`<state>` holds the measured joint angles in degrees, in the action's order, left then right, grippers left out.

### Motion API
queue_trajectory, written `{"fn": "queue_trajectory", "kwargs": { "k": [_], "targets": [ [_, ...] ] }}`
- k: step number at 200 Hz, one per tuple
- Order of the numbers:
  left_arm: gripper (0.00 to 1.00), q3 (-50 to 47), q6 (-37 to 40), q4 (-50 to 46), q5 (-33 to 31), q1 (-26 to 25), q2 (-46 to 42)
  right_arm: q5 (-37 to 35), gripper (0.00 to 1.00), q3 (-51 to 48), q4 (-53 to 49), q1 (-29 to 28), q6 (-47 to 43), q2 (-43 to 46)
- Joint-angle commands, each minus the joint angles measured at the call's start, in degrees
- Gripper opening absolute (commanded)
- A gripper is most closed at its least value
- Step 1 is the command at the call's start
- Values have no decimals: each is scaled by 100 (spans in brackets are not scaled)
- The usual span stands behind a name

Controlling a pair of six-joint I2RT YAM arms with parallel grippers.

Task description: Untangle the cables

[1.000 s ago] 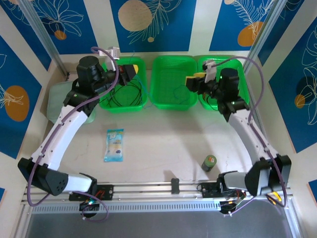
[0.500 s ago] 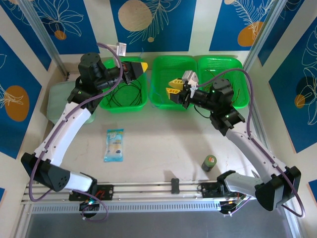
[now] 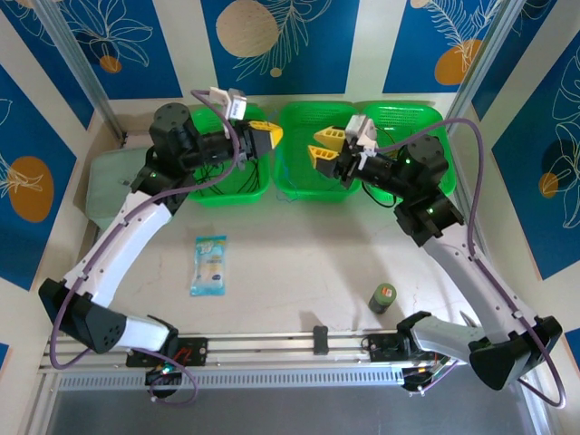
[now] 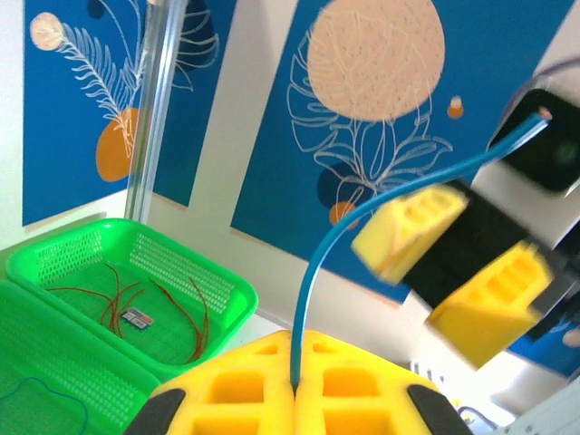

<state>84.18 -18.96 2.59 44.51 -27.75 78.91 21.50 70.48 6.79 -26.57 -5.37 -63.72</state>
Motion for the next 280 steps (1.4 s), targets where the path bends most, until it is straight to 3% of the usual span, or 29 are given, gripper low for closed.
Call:
{"fn": "queue_trajectory", "kwargs": {
  "k": [1, 23, 65, 106, 124, 151, 244, 276, 280],
  "targets": [
    [0, -172, 1463, -282, -177, -354, -274, 241, 32, 302, -106, -35, 187, 72],
    [0, -6, 2253, -931, -493, -587, -247, 621, 34, 464, -149, -57, 407, -3],
    [0, 87, 2270, -994, -496, -727, -149, 917, 39, 824, -600, -174, 443, -284],
    [0, 134, 2309, -1084, -500, -801, -113, 1044, 35, 946, -615, -182, 506, -447],
    [0, 126, 2350, -1085, -489, -807, -138, 1023, 28, 949, -618, -160, 432, -508],
    [0, 34, 2479, -1090, -395, -808, -185, 970, 0, 999, -551, -122, 430, -554],
    [0, -150, 2514, -1059, -478, -808, -298, 689, 0, 791, -200, 200, 536, -328],
    [0, -68, 2263, -1050, -525, -810, -225, 986, 0, 861, -295, 231, 648, -365],
    [0, -38, 2173, -1037, -556, -806, -212, 1005, 5, 890, -363, 230, 662, -388]
  ]
}}
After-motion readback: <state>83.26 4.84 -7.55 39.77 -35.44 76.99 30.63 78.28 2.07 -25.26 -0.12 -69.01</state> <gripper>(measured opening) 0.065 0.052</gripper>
